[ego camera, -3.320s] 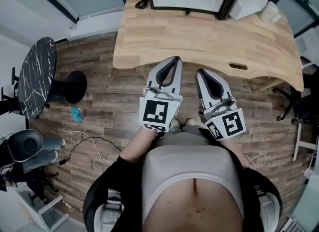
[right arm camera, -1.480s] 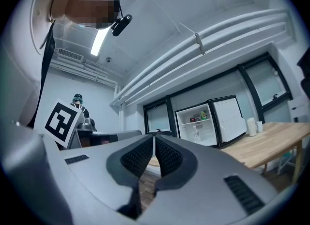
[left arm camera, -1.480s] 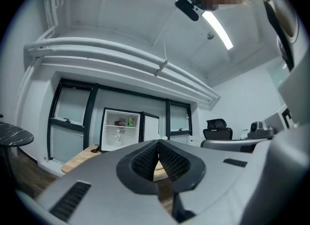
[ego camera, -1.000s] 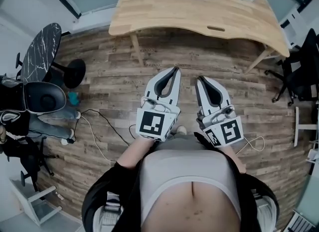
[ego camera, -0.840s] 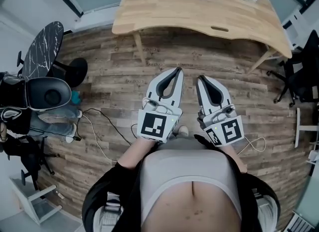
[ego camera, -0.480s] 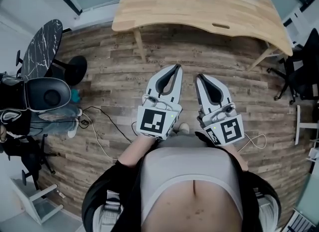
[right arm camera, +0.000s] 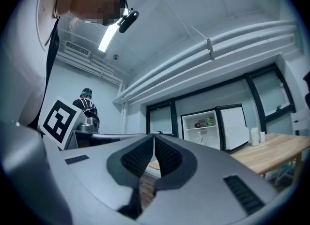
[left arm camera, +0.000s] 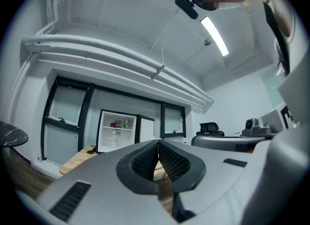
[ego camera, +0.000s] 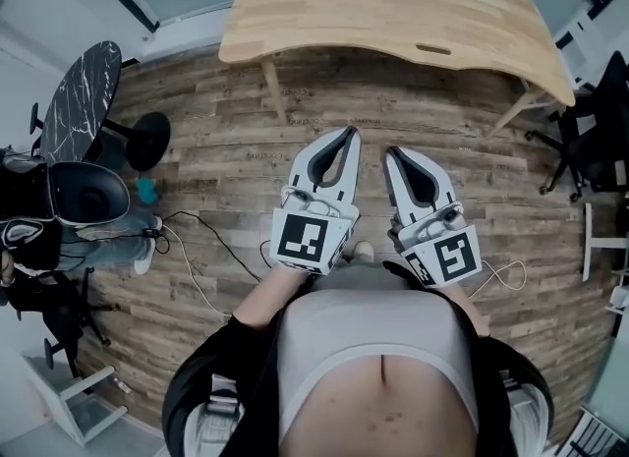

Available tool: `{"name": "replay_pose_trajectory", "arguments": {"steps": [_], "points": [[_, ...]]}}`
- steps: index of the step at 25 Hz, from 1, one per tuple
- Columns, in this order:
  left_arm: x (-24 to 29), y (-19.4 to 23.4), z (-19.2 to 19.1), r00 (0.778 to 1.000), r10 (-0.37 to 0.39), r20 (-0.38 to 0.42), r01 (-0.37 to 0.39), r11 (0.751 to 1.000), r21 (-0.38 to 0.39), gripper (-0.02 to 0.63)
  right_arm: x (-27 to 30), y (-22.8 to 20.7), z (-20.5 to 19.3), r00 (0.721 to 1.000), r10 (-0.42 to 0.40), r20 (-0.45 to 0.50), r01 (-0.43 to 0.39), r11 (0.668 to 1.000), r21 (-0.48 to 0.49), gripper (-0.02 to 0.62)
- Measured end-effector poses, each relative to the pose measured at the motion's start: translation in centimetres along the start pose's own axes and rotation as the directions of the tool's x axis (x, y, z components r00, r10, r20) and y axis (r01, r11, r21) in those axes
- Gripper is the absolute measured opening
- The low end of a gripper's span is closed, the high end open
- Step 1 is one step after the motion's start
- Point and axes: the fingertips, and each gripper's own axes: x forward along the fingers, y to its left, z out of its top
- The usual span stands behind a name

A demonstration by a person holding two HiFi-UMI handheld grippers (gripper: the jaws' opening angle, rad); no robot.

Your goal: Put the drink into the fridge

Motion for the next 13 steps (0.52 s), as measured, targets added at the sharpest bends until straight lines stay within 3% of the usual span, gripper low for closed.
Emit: {"name": "replay_pose_trajectory", "arguments": {"steps": [13], "points": [[-0.26,-0.63,0.25,1.0,0.003,0.002,-0.003,1.0,0.0,0.006,-0.56,0.11,0.31,1.0,0.004,-0.001,-0.004,1.0,-0.004,0.035]]}}
